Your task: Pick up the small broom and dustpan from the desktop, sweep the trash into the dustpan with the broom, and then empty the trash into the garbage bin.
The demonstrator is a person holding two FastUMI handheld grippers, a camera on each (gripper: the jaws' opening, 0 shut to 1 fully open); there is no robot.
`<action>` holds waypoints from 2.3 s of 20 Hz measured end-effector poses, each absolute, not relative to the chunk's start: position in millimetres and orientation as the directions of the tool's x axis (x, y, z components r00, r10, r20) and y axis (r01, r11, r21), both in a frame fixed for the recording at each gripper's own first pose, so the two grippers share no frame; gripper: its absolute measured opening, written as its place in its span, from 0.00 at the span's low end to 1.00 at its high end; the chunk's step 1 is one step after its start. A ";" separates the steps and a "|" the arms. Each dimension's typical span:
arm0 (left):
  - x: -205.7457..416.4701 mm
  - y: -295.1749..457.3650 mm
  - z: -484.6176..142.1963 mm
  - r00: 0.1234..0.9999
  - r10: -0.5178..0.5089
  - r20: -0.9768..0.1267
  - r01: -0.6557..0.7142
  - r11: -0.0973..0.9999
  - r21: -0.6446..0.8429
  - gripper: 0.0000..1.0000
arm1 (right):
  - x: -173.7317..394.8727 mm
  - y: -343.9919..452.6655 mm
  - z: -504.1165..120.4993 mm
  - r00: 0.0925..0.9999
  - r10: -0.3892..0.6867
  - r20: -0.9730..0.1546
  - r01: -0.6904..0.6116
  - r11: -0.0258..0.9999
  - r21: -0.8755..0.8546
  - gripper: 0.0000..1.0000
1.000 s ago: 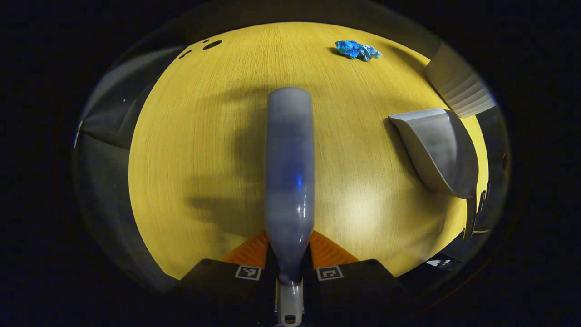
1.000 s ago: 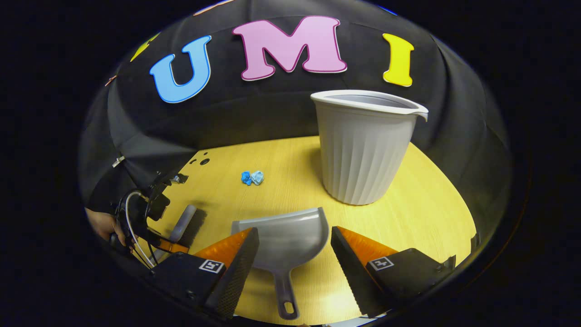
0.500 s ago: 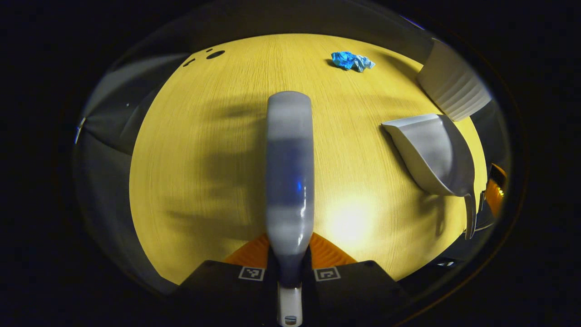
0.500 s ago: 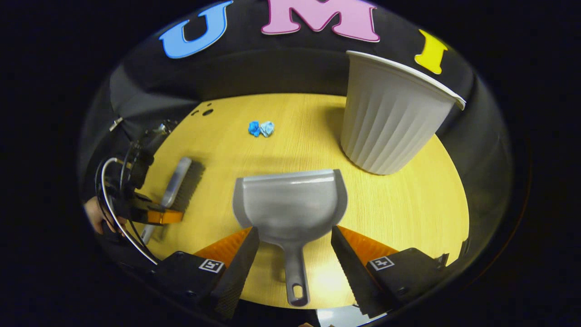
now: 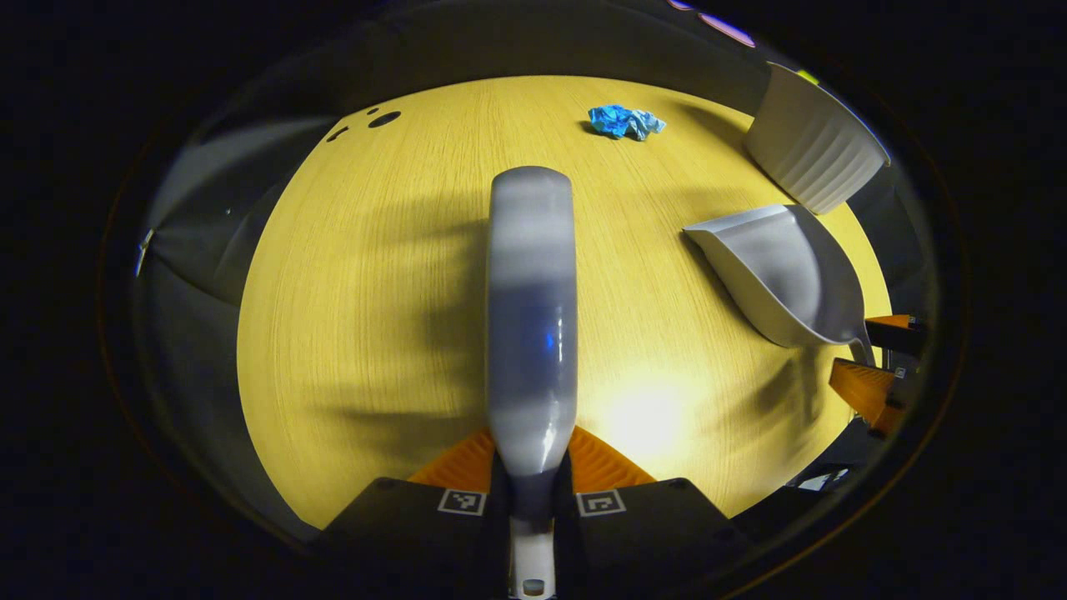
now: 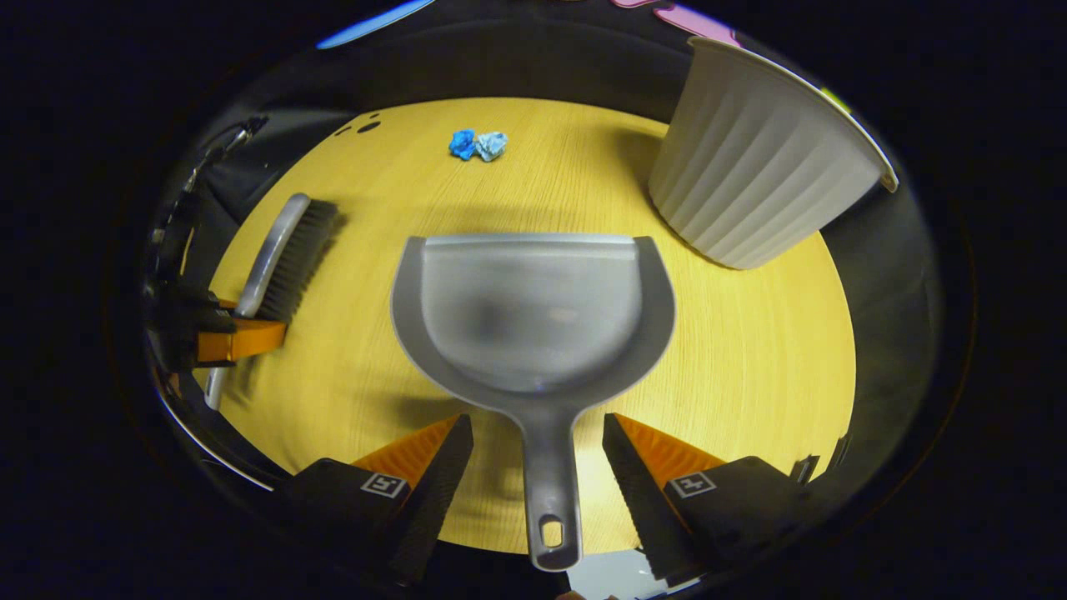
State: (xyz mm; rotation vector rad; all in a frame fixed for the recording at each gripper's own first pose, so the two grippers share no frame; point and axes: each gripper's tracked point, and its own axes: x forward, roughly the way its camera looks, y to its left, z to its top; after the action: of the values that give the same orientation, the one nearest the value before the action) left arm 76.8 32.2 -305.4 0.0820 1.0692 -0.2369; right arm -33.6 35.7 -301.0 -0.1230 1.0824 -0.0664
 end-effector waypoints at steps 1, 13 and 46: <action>77.1 32.6 -305.6 0.461 -0.152 -0.874 0.220 0.974 -0.053 0.25 | -33.7 35.6 -309.5 0.451 -0.117 -0.885 0.008 0.992 -0.127 0.97; 105.9 43.5 -288.4 0.464 -0.061 -0.884 0.077 0.997 -0.029 0.25 | -26.7 31.8 -327.9 0.315 -0.006 -0.949 -0.116 0.992 -0.045 0.37; 273.8 -107.3 -261.3 0.328 -0.209 -0.921 0.901 0.363 0.238 0.25 | -31.1 -47.4 -309.0 0.310 0.126 -0.942 -0.482 0.875 -0.041 0.34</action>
State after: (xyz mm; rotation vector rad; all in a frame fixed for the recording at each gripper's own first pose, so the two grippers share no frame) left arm 273.8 -107.3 -261.3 0.9010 0.9475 -0.8724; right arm -31.1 -47.4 -309.0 -0.3446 1.1934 0.4123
